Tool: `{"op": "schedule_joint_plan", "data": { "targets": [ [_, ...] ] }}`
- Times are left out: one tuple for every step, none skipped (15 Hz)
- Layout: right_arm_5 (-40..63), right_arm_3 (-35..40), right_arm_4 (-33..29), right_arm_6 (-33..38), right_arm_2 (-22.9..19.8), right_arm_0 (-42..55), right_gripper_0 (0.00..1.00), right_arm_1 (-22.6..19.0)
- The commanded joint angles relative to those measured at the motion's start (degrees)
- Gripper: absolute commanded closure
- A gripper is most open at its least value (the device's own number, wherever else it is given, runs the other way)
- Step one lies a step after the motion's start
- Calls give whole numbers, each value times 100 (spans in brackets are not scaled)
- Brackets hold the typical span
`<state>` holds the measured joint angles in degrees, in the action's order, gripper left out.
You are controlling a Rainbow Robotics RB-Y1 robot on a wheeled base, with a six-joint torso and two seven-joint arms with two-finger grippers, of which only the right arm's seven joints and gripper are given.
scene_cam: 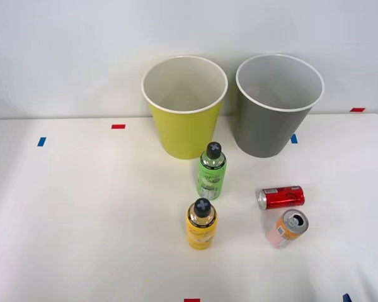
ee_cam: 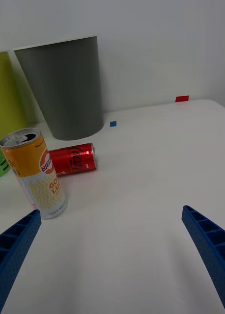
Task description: Put cans in the gray bin, plastic bottles in the light green bin
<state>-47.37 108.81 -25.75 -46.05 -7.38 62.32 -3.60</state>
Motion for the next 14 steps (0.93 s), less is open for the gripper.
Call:
{"op": "schedule_joint_plan", "data": {
  "targets": [
    [0, 0, 0, 0, 0, 0, 0, 0],
    [0, 0, 0, 0, 0, 0, 0, 0],
    [0, 0, 0, 0, 0, 0, 0, 0],
    [0, 0, 0, 0, 0, 0, 0, 0],
    [0, 0, 0, 0, 0, 0, 0, 0],
    [0, 0, 0, 0, 0, 0, 0, 0],
    [0, 0, 0, 0, 0, 0, 0, 0],
    [0, 0, 0, 0, 0, 0, 0, 0],
    [0, 0, 0, 0, 0, 0, 0, 0],
    [0, 0, 0, 0, 0, 0, 0, 0],
    [0, 0, 0, 0, 0, 0, 0, 0],
    [0, 0, 0, 0, 0, 0, 0, 0],
    [0, 0, 0, 0, 0, 0, 0, 0],
    [0, 0, 0, 0, 0, 0, 0, 0]
  ]
}}
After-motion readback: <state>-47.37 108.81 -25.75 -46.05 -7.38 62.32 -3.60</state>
